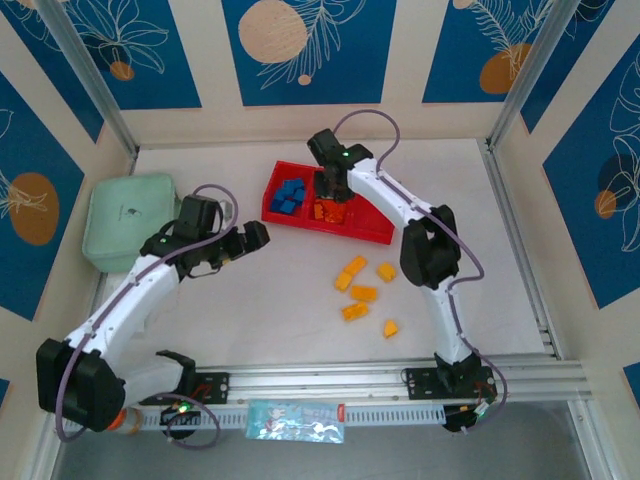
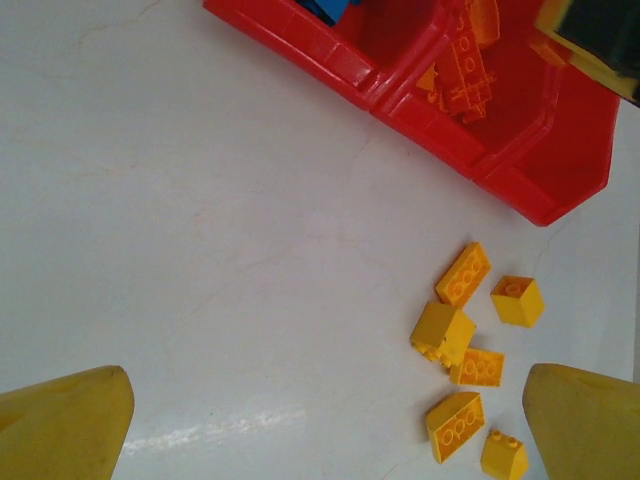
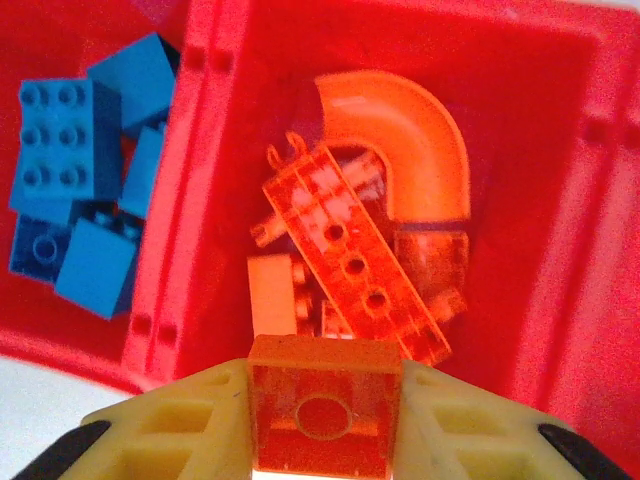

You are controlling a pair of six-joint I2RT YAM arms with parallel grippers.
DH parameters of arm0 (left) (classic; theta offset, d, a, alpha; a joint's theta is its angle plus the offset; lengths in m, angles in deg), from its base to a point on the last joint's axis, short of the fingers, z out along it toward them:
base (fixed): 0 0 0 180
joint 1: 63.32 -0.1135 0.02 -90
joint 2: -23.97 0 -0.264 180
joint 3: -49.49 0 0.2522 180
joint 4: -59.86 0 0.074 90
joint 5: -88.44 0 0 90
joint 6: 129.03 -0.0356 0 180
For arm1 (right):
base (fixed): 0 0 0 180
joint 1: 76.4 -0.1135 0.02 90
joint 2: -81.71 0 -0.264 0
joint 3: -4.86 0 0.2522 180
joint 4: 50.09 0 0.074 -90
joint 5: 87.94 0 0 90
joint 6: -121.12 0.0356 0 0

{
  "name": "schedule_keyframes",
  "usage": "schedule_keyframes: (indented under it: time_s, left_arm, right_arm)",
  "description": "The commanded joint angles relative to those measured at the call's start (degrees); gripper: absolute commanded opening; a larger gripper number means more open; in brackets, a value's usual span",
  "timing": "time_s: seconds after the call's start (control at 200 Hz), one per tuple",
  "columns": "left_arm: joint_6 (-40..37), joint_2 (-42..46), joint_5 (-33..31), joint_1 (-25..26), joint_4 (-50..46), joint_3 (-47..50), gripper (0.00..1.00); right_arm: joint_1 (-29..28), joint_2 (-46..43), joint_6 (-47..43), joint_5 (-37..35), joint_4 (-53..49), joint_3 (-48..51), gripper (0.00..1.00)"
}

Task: Sort the legos into containers by color
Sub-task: Place the lego in the container.

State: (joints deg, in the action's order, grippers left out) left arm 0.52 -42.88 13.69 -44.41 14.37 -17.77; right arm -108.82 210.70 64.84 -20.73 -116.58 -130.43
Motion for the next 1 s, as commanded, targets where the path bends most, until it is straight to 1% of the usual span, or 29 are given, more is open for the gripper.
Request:
schedule_keyframes:
  time_s: [0.0,0.11,0.205,0.33,0.43,0.645,0.865,0.995]
  left_arm:
    - [-1.6,-1.3,2.0,-1.0,1.8,-2.2,0.99]
    - [-1.8,-2.0,2.2,-0.9,2.2,-2.3,0.99]
    - [-1.9,-2.2,2.5,-1.0,2.3,-2.4,0.99]
    - [-2.5,-2.2,2.9,-1.1,1.8,-2.9,0.99]
    - [-2.9,-1.4,2.7,-1.0,1.6,-2.9,0.99]
    - [-2.9,1.5,3.4,-1.0,1.2,-1.2,0.99]
    - [-1.5,4.4,5.7,-0.9,1.4,2.4,0.99]
    - [-0.1,6.7,5.8,-0.1,2.3,5.2,0.99]
  right_arm:
    - [0.7,4.7,-3.6,-0.7,-3.4,-6.8,0.38]
    - [1.0,7.6,-4.4,-0.5,-5.7,-12.3,0.44]
    - [1.1,7.1,-4.7,-0.6,-6.3,-13.1,0.54]
    - [1.0,3.5,-4.9,-0.4,-5.6,-10.2,0.56]
    - [0.5,-1.4,-5.2,0.2,-4.0,-5.4,0.57]
    - [-1.3,-12.4,-6.4,1.4,-1.0,8.8,0.60]
    - [-2.6,-21.7,-4.4,2.5,0.0,22.8,0.64]
    - [-4.1,-25.7,-2.4,2.1,1.2,30.7,0.66]
